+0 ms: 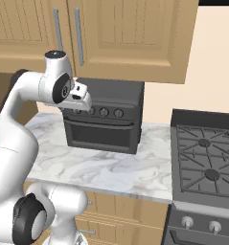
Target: Move the shaker and mustard from the cabinet to the dining counter.
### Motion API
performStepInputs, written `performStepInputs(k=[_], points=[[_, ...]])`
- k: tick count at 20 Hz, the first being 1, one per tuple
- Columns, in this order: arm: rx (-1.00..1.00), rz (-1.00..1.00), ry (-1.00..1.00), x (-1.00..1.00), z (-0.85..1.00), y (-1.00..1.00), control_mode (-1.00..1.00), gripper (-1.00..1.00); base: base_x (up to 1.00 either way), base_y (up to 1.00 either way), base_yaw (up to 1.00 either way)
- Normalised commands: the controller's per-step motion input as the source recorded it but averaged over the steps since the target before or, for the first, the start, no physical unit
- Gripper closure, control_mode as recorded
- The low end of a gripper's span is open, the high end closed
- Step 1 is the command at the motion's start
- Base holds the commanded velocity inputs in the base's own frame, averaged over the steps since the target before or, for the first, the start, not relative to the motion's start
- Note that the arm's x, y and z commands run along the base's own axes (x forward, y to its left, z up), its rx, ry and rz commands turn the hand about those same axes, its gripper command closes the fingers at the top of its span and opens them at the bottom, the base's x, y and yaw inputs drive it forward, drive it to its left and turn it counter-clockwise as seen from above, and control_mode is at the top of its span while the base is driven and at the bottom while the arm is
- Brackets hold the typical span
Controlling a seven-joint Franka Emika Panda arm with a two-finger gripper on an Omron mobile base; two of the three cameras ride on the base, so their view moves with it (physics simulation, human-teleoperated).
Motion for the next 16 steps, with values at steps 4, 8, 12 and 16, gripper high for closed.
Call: performStepInputs(k=[4,8,12,16], points=[[0.00,0.00,-0.11,-0.37,0.04,-0.05,-1.00,-1.00,0.00,0.00,0.00],[0.01,-0.11,-0.50,-0.62,0.03,-0.12,-1.00,-1.00,0.00,0.00,0.00],[0.00,-0.32,-0.41,-0.05,0.34,0.00,-1.00,-1.00,0.00,0.00,0.00],[0.00,-0.31,-0.17,0.14,0.69,0.00,-1.00,-1.00,0.00,0.00,0.00]])
